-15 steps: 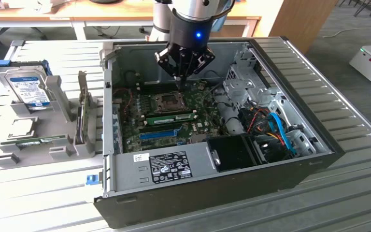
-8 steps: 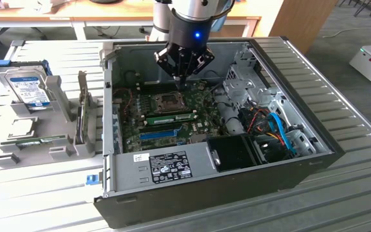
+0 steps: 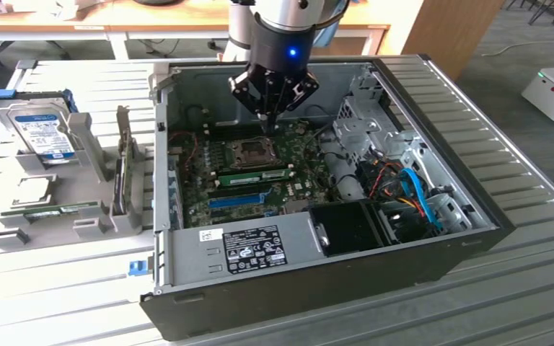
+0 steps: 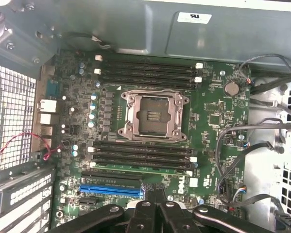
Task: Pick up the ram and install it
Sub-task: 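Press down the ram until it locks into place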
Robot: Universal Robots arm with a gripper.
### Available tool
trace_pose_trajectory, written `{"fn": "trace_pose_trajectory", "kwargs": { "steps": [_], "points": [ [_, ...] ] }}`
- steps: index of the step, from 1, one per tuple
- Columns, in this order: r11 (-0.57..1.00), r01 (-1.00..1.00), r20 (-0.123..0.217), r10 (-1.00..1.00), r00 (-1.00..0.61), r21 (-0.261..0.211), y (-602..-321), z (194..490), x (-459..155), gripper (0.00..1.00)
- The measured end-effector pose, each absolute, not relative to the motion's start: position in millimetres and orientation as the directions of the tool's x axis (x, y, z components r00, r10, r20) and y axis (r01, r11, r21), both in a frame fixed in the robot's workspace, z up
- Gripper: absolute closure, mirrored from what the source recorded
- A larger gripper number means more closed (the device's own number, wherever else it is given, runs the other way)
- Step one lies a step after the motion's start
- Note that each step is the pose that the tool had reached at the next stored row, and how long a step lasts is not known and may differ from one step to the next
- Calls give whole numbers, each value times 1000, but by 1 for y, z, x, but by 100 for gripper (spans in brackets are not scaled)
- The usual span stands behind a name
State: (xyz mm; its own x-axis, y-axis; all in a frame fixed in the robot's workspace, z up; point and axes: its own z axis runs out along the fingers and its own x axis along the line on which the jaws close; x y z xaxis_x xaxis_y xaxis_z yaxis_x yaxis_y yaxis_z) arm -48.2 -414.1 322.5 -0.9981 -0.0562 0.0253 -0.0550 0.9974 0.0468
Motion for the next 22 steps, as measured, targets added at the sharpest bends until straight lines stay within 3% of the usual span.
{"fn": "trace_pose_trajectory", "kwargs": {
  "steps": [22],
  "points": [
    [999, 22, 24, 21, -999, 47, -414, 322, -53, 89]
  ]
}}
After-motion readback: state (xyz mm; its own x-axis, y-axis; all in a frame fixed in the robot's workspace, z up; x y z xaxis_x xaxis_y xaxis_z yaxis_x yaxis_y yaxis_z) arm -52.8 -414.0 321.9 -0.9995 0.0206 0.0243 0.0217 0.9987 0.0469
